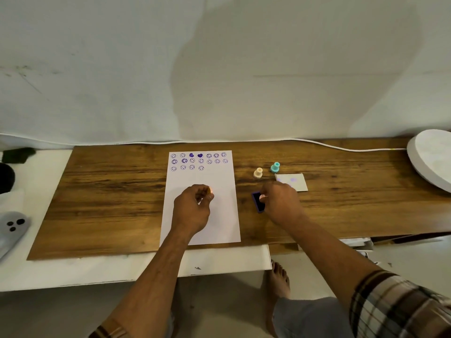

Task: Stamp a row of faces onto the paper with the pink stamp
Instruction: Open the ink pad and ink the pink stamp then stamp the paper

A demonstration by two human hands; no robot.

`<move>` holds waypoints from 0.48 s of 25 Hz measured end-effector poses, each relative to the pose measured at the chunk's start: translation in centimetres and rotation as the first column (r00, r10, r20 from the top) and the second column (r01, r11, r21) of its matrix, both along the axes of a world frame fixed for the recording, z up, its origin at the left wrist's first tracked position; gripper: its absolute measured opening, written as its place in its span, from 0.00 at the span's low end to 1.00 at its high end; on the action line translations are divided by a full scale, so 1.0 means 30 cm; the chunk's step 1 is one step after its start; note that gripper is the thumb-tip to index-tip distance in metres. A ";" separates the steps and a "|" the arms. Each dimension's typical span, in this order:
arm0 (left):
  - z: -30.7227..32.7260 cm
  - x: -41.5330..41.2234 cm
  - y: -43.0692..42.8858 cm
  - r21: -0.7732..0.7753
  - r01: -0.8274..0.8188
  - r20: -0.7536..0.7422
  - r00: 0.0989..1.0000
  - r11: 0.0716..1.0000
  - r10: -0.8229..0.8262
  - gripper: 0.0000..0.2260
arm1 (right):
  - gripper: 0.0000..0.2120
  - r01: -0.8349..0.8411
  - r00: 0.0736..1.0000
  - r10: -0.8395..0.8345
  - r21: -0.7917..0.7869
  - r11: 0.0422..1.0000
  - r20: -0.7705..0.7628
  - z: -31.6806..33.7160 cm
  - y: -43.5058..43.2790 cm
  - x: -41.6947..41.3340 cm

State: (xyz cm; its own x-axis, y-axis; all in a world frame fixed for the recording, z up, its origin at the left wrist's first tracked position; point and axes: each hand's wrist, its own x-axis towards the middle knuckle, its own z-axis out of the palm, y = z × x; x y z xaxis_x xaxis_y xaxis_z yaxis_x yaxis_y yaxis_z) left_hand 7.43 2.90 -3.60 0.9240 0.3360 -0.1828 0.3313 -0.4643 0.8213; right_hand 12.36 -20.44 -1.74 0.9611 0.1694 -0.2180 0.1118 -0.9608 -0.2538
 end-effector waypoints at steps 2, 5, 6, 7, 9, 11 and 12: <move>-0.003 -0.001 0.007 0.002 -0.009 0.006 1.000 1.000 0.009 0.13 | 0.18 0.018 1.000 -0.018 0.008 1.000 0.014 -0.003 0.006 -0.005; 0.001 0.002 0.004 0.010 0.001 -0.005 1.000 1.000 0.000 0.13 | 0.19 0.003 1.000 -0.003 0.000 1.000 0.004 -0.003 0.004 0.000; 0.003 0.002 0.006 0.019 0.006 -0.012 1.000 1.000 -0.005 0.13 | 0.19 0.000 1.000 0.000 0.004 1.000 -0.002 -0.002 0.005 -0.002; 0.005 0.002 0.007 0.033 0.015 -0.018 1.000 0.999 -0.014 0.13 | 0.19 -0.002 1.000 0.002 0.008 1.000 -0.002 -0.004 0.003 -0.004; 0.007 0.001 0.013 0.071 0.039 -0.036 0.999 0.997 -0.037 0.14 | 0.18 0.038 0.999 -0.038 0.049 0.998 -0.001 -0.012 -0.002 -0.009; 0.005 0.001 0.027 0.125 0.071 -0.062 0.996 0.990 -0.063 0.13 | 0.12 0.178 0.984 -0.179 0.181 0.967 -0.007 -0.025 0.012 -0.020; 0.004 0.003 0.037 0.152 0.092 -0.070 0.994 0.984 -0.082 0.13 | 0.11 0.254 0.965 -0.262 0.268 0.929 -0.006 -0.027 0.031 -0.021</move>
